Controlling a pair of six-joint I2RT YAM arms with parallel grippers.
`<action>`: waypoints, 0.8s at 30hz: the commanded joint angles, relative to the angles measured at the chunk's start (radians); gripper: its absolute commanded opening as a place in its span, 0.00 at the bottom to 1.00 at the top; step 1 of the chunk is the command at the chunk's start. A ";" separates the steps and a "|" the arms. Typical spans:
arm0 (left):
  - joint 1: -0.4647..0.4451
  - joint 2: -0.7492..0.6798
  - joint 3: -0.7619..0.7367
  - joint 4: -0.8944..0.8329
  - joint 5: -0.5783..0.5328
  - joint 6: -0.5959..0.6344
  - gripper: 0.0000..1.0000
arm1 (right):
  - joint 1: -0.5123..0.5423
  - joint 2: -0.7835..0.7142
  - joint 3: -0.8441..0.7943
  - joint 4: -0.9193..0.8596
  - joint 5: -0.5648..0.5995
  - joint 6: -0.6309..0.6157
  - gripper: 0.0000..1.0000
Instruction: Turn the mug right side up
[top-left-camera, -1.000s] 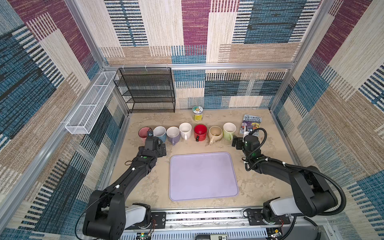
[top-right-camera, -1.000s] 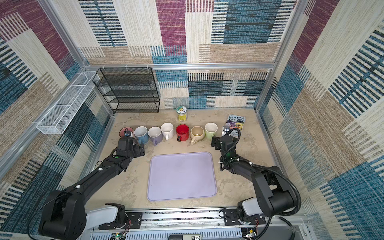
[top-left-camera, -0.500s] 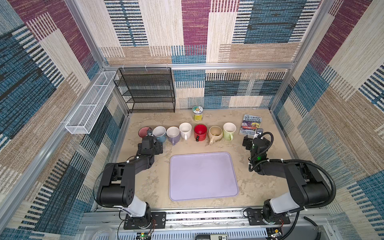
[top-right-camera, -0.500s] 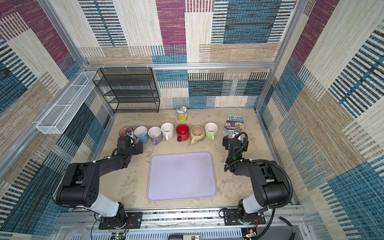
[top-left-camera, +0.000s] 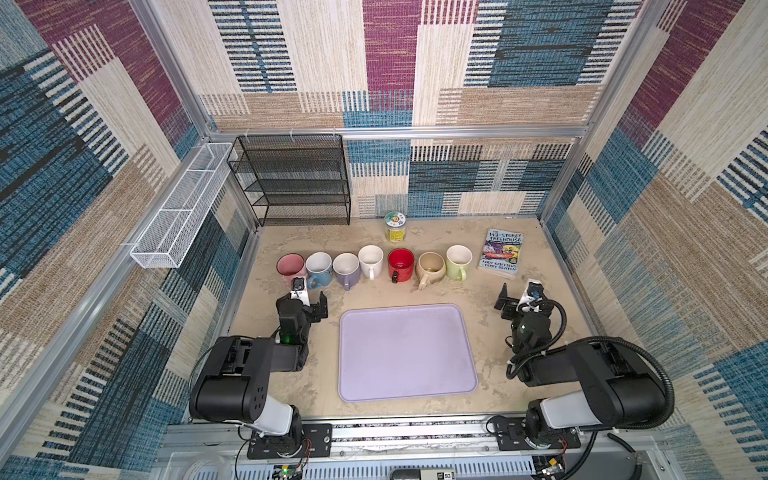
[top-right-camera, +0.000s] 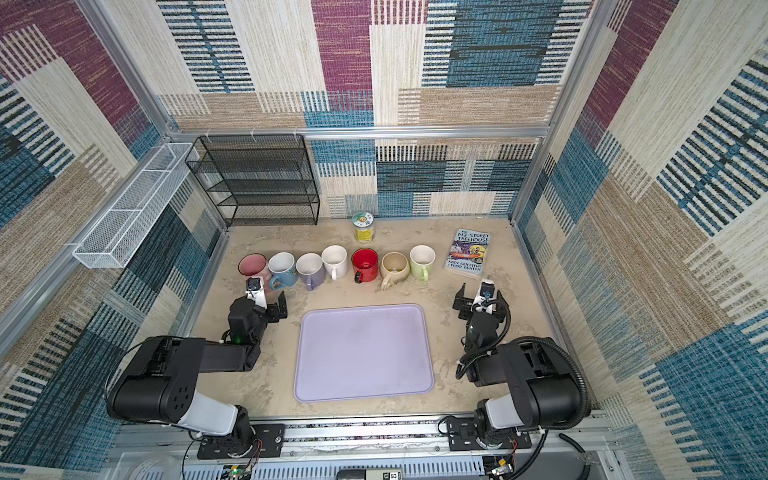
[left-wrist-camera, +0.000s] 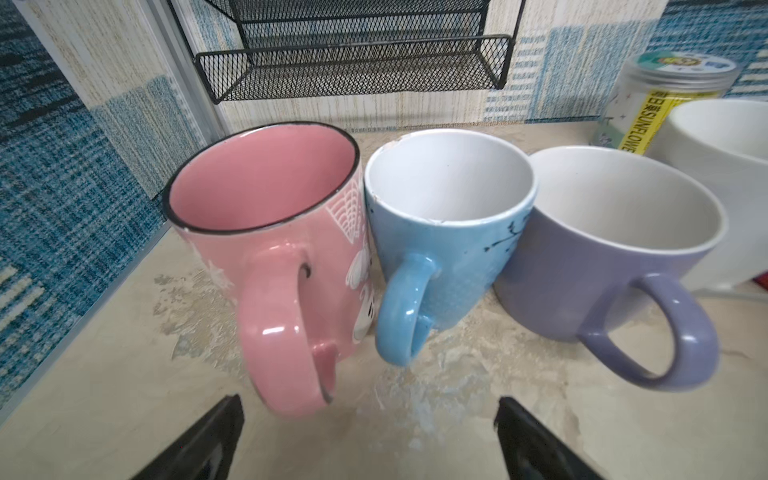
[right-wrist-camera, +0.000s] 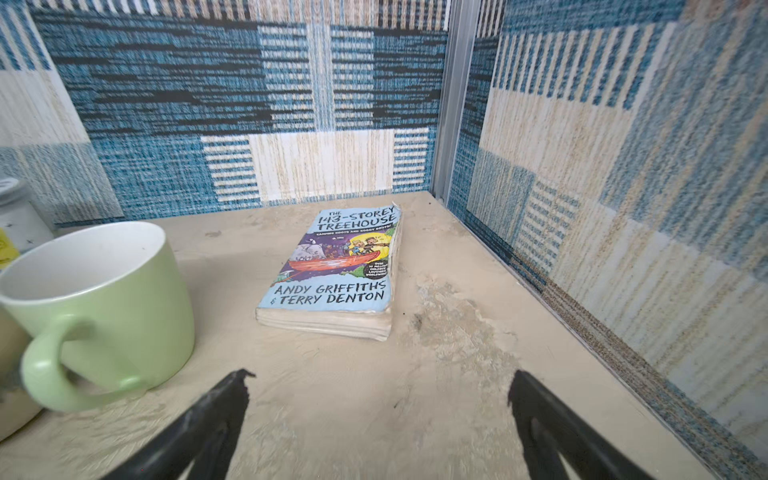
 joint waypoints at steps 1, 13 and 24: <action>-0.003 -0.005 -0.018 0.104 0.051 0.042 0.99 | 0.000 -0.010 -0.053 0.252 -0.026 -0.009 1.00; 0.088 0.029 0.169 -0.209 0.220 -0.009 0.99 | -0.029 0.120 0.027 0.209 -0.304 -0.088 1.00; 0.111 0.028 0.165 -0.196 0.249 -0.022 0.99 | -0.132 0.109 0.157 -0.055 -0.441 -0.004 1.00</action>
